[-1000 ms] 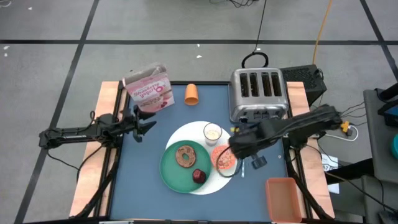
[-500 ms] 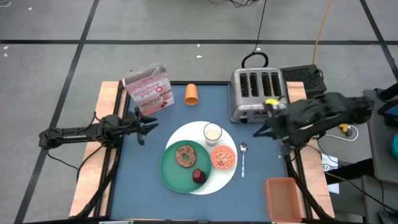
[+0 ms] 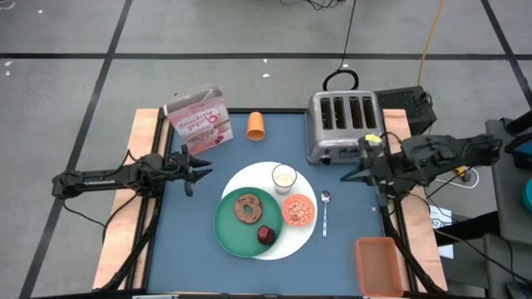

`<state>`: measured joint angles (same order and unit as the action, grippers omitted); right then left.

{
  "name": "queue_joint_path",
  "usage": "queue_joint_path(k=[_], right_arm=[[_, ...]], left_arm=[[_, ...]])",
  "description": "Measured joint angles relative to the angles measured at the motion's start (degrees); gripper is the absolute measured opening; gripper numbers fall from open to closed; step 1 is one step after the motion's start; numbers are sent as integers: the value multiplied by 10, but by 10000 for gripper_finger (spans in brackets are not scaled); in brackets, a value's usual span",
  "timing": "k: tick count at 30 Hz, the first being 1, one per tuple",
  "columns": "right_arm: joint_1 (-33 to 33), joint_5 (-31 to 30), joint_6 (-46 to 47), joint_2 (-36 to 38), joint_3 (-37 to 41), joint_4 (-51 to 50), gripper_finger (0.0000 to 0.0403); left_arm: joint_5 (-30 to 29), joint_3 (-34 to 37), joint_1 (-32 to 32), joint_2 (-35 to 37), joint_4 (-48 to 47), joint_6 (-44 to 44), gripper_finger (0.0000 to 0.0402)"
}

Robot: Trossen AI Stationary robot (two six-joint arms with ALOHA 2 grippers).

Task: Arrange a breakfast setting
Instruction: Return to Home Position

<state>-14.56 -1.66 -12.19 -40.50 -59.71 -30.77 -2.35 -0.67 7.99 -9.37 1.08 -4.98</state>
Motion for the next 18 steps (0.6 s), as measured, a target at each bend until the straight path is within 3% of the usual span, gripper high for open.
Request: queue_joint_path(k=[9,18], right_arm=[[31,0,18,88,184,151,2],[58,0,80,185,301,177,2]], left_arm=[[1,0,0,0,0,1,128],[1,0,0,0,3,1,128]])
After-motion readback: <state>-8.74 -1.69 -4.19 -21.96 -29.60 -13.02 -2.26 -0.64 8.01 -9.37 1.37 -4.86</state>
